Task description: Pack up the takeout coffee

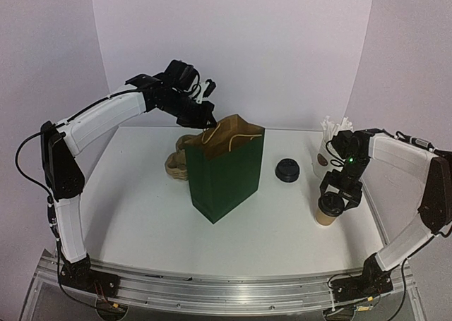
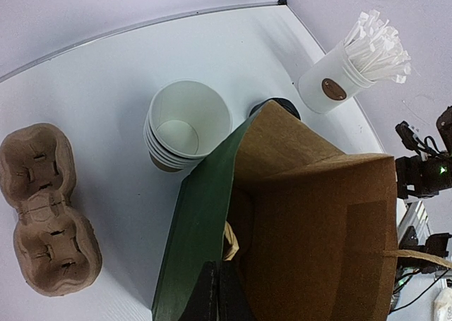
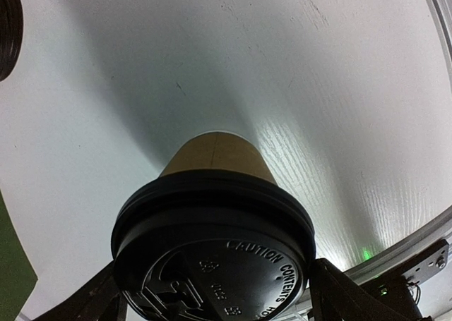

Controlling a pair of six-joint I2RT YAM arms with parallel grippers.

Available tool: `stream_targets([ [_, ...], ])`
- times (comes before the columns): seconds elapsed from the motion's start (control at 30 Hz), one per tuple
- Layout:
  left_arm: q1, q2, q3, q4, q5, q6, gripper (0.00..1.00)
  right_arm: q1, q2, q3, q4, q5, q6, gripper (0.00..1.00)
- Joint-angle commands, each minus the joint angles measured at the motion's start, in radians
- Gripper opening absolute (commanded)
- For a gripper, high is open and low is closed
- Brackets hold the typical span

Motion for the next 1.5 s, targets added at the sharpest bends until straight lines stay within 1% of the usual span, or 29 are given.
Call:
stream_targets([
  [0.0,-0.002,-0.003,0.019,0.025,0.015,0.009,0.00,-0.001,-0.017,0.027,0.006,-0.025,-0.008,0.86],
  [0.2,-0.002,0.003,0.028,0.024,0.018,0.014,0.00,-0.002,-0.019,0.032,0.007,-0.030,-0.008,0.91],
  [0.4,-0.002,0.004,0.028,0.026,0.018,0.016,0.00,-0.002,-0.021,0.041,0.009,-0.031,-0.014,0.91],
  [1.07,-0.002,0.008,0.024,0.031,0.018,0.019,0.00,-0.001,-0.019,0.031,0.010,-0.032,-0.019,0.82],
  [1.47,-0.002,0.009,0.026,0.032,0.015,0.021,0.00,-0.001,-0.009,0.029,0.010,-0.032,-0.022,0.85],
])
